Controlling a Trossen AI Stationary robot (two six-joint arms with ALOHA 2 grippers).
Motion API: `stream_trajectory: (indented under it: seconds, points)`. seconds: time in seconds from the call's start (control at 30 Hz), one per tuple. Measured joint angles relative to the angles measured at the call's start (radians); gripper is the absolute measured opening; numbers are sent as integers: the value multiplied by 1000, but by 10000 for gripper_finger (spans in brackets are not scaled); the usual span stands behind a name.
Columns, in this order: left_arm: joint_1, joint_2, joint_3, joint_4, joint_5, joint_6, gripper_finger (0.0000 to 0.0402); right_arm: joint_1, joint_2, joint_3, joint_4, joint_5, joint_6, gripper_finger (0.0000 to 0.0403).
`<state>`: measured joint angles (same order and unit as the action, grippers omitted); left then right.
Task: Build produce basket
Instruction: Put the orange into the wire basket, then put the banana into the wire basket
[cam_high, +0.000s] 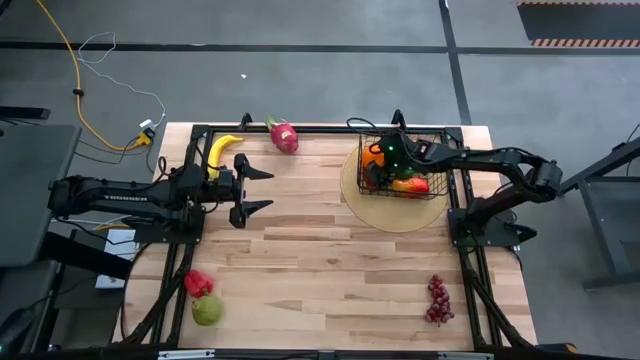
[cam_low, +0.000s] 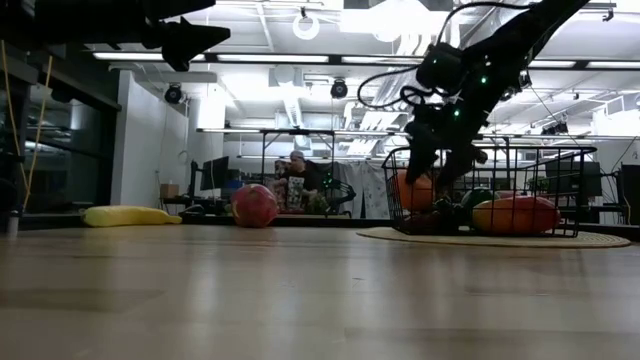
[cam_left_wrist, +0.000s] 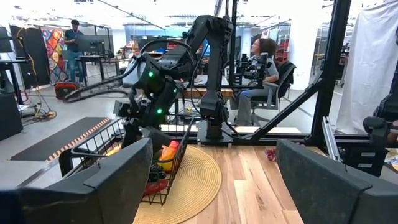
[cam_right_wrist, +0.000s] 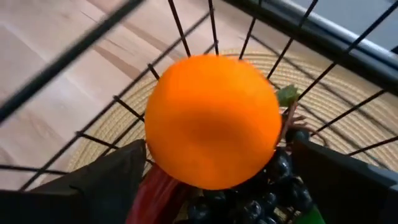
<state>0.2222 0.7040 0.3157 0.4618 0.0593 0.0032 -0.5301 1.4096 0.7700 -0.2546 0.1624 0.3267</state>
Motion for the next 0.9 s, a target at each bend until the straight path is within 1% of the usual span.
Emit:
stream_trajectory:
  seconds: [0.13,0.27,0.4,0.47,0.6,0.7,0.8,0.9]
  points:
    - [0,0,0,-1,0,0,330,0,-63,0,-7,1,-34,397]
    - [0,0,0,-1,0,0,330,19,-175,0,-54,-5,-78,398]
    - [0,0,0,-2,0,0,330,100,-314,-1,-114,-6,-137,398]
    - [0,0,0,-1,0,0,330,158,-389,-36,-75,-5,-151,398]
    - [0,0,0,-1,0,0,330,291,-533,-184,116,-7,-117,398]
    - [0,0,0,-1,0,0,330,373,-618,-310,343,-14,-100,398]
    - [0,0,0,-2,0,0,330,432,-667,-405,578,-18,-106,398]
    - [0,0,0,-2,0,0,330,468,-682,-463,753,-19,-99,398]
